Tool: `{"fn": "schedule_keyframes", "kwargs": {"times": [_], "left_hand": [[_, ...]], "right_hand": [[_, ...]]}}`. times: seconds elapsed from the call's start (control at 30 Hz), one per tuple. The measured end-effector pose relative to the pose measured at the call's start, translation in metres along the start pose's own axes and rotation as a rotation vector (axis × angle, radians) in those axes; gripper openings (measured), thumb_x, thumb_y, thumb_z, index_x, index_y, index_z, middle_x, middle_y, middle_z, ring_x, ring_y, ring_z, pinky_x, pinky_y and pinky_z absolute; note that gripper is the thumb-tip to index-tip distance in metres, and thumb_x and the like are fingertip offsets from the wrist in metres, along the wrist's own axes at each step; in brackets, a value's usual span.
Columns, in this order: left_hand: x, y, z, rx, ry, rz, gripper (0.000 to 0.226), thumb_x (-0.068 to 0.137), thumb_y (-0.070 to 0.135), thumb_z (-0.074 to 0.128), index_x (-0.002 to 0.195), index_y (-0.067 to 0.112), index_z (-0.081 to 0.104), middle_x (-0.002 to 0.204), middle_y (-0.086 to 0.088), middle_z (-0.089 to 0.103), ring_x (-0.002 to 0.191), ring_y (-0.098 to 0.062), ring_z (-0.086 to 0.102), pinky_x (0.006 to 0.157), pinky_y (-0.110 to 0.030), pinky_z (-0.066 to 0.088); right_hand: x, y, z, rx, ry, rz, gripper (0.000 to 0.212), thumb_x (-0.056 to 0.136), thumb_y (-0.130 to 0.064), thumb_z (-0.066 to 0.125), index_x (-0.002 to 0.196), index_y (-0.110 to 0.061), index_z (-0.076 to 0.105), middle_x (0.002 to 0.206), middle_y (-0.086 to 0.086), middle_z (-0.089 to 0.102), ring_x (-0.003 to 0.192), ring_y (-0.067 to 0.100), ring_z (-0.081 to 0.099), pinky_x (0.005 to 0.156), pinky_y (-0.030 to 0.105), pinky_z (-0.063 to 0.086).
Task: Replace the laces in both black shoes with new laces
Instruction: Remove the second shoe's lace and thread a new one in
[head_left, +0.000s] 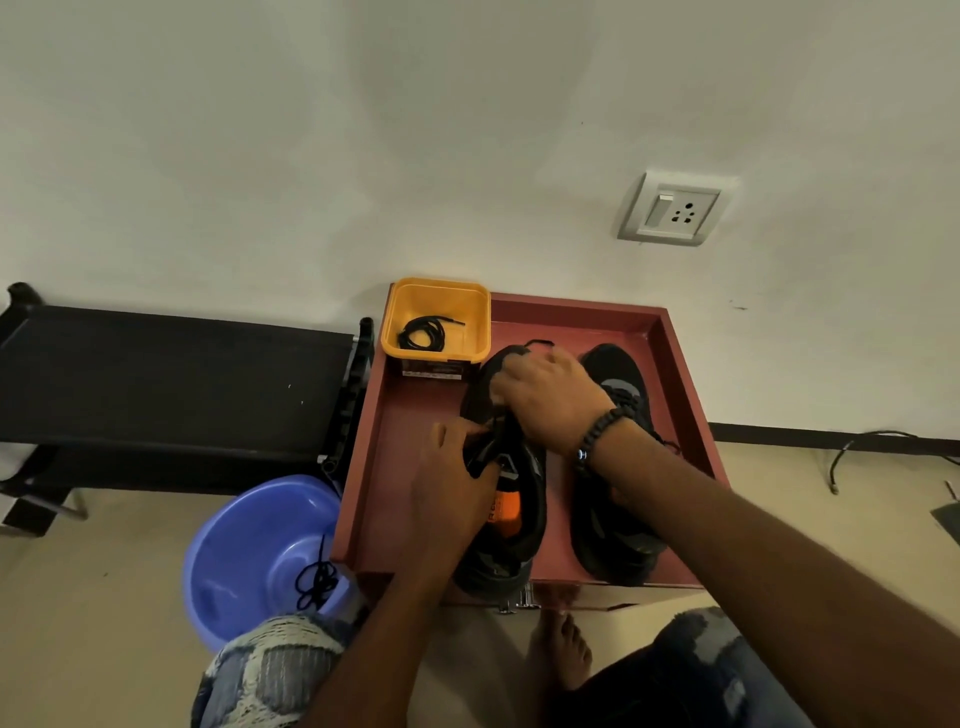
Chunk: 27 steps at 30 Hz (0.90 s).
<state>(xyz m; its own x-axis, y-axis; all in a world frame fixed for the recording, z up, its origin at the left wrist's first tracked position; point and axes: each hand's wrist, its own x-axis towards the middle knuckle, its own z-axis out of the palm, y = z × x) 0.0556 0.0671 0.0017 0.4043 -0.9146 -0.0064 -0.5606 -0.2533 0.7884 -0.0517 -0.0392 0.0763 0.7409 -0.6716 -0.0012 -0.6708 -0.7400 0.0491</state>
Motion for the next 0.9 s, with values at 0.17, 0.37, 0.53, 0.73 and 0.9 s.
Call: {"fn": "schedule_keyframes", "kwargs": {"times": [0.17, 0.37, 0.53, 0.73, 0.9], "left_hand": [[-0.004, -0.001, -0.004, 0.040, -0.047, 0.062, 0.021, 0.088, 0.016, 0.066, 0.107, 0.020, 0.057, 0.104, 0.012, 0.046, 0.097, -0.008, 0.052, 0.067, -0.003, 0.036], [0.002, -0.003, -0.002, -0.039, -0.103, 0.110, 0.042, 0.083, 0.027, 0.072, 0.122, 0.029, 0.057, 0.121, 0.008, 0.049, 0.114, -0.010, 0.049, 0.096, -0.027, 0.045], [0.005, -0.005, -0.001, 0.005, -0.108, 0.171, 0.039, 0.086, 0.021, 0.069, 0.124, 0.026, 0.060, 0.120, 0.005, 0.048, 0.111, -0.017, 0.052, 0.095, -0.038, 0.049], [0.008, -0.004, -0.002, 0.182, -0.045, 0.302, 0.026, 0.089, 0.021, 0.067, 0.114, 0.022, 0.065, 0.111, -0.001, 0.052, 0.101, -0.017, 0.051, 0.079, -0.028, 0.044], [0.010, 0.000, 0.002, 0.126, 0.001, 0.272, 0.018, 0.089, 0.023, 0.069, 0.106, 0.019, 0.064, 0.109, -0.001, 0.054, 0.098, -0.016, 0.054, 0.077, -0.026, 0.046]], "right_hand": [[0.027, 0.049, -0.035, 0.393, 0.334, 0.494, 0.016, 0.099, -0.015, 0.047, 0.109, -0.015, 0.058, 0.111, 0.007, 0.053, 0.090, 0.028, 0.059, 0.074, 0.035, 0.045], [-0.004, 0.042, -0.019, 0.479, 0.050, 0.452, 0.036, 0.094, -0.027, 0.063, 0.129, -0.023, 0.056, 0.128, 0.003, 0.049, 0.107, 0.019, 0.056, 0.089, 0.025, 0.043], [-0.050, 0.002, 0.029, 0.679, -0.125, 0.251, 0.025, 0.092, -0.032, 0.065, 0.117, -0.030, 0.065, 0.112, -0.005, 0.060, 0.103, 0.010, 0.056, 0.096, 0.031, 0.048], [-0.054, -0.004, 0.034, 0.703, -0.087, 0.371, 0.007, 0.094, -0.028, 0.061, 0.088, -0.027, 0.059, 0.092, -0.005, 0.063, 0.086, 0.013, 0.061, 0.081, 0.039, 0.054], [-0.070, -0.006, 0.032, 0.897, -0.011, 0.398, 0.011, 0.103, -0.027, 0.048, 0.100, -0.018, 0.052, 0.074, -0.005, 0.065, 0.061, 0.001, 0.058, 0.062, 0.018, 0.047]]}}
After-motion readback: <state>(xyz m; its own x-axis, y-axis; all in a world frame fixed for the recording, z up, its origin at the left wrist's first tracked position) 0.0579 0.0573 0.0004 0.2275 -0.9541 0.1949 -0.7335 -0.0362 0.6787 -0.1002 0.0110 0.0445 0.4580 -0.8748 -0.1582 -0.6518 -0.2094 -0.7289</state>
